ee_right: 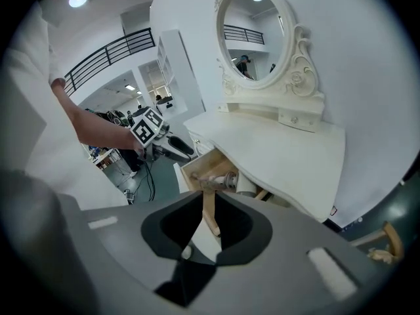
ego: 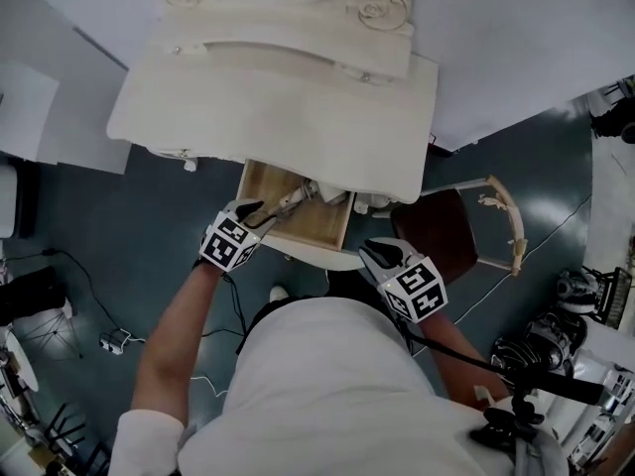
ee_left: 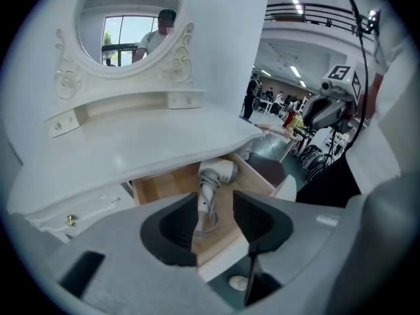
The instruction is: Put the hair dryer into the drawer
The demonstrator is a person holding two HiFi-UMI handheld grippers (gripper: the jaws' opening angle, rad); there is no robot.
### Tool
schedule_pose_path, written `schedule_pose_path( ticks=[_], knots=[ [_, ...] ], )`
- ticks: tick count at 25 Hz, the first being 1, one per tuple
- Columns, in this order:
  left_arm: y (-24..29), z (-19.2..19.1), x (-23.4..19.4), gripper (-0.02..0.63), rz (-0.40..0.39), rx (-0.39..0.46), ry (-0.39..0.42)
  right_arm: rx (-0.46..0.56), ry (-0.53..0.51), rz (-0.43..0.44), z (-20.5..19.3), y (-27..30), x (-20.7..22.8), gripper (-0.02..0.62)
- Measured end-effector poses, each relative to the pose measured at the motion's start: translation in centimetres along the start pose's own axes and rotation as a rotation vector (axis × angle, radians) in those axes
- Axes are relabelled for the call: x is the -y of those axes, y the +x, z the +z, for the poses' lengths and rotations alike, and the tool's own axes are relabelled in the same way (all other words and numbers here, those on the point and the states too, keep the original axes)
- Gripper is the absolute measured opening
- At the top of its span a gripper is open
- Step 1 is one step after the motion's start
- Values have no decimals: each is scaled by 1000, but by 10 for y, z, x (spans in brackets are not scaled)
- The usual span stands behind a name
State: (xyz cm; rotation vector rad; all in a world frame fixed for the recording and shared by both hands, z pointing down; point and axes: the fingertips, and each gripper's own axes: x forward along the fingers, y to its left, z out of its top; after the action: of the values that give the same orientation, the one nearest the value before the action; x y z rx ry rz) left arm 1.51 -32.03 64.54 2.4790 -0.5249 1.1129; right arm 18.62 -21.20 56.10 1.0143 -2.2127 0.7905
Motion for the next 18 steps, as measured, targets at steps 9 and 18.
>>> schedule_pose_path(
  ticks=[9, 18],
  knots=[
    [-103, -22, 45, 2, -38, 153, -104, 49, -29, -16, 20, 21, -75, 1],
    [-172, -44, 88, 2, -162, 241, -227, 47, -12, -17, 7, 41, -153, 0]
  ],
)
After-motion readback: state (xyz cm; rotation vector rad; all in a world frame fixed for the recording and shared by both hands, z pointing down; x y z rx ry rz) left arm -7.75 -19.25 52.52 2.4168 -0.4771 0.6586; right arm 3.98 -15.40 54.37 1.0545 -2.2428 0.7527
